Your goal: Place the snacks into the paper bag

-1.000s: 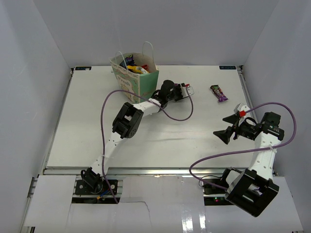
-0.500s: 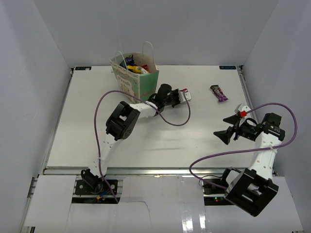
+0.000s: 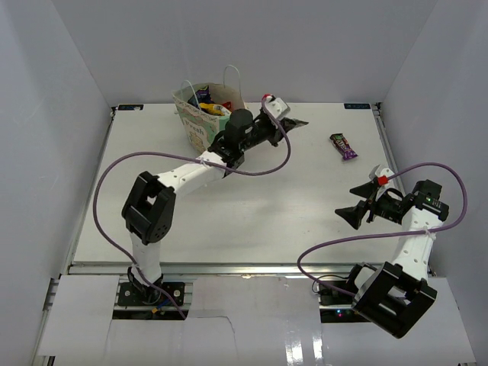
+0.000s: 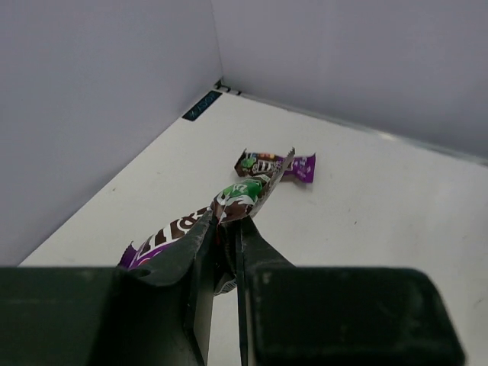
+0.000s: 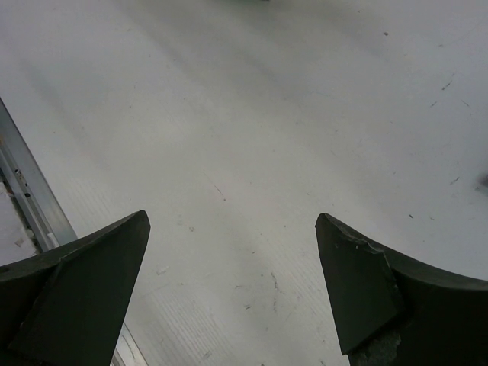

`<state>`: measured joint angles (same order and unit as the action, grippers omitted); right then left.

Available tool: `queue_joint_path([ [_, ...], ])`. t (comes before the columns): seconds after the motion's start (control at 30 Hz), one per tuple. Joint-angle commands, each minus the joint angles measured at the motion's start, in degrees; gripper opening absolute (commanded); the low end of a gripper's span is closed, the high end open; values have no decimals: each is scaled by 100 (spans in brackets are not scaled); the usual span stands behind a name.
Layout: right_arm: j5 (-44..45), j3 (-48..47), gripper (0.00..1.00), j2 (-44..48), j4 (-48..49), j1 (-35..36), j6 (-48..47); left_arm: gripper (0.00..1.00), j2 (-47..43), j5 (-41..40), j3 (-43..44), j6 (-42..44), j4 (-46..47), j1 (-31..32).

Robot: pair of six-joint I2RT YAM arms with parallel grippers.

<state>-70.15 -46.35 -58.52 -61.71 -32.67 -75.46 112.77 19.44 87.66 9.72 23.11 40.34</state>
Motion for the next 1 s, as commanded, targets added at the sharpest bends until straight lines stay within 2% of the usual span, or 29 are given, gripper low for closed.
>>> queue_joint_path([
  [0.0, -218, -190, 95, 16, -183, -47, -153, 0, -798, -546, -196, -1337, 132, -35],
  [0.1, -218, -190, 95, 8, -183, -47, -162, 0, -1255, -809, -293, -2005, 132, -52],
  [0.23, -218, -190, 95, -1, -183, -47, -162, 0, -1826, -2134, -573, -2814, 97, -96],
  [0.27, -218, -190, 95, 7, -192, -47, -162, 0, -1942, -2747, -661, -3000, 45, -183],
  [0.4, -227, -182, 95, 16, -192, -47, -179, 0, -2417, -3288, -1004, -3844, -114, -640],
  [0.63, -227, -182, 95, -10, -192, -47, -171, 0, -2445, -2912, -839, -4504, -623, -1414],
  [0.97, -210, -164, 95, -28, -166, -56, -171, 0, -1461, -2208, -39, -4979, -800, -1977],
])
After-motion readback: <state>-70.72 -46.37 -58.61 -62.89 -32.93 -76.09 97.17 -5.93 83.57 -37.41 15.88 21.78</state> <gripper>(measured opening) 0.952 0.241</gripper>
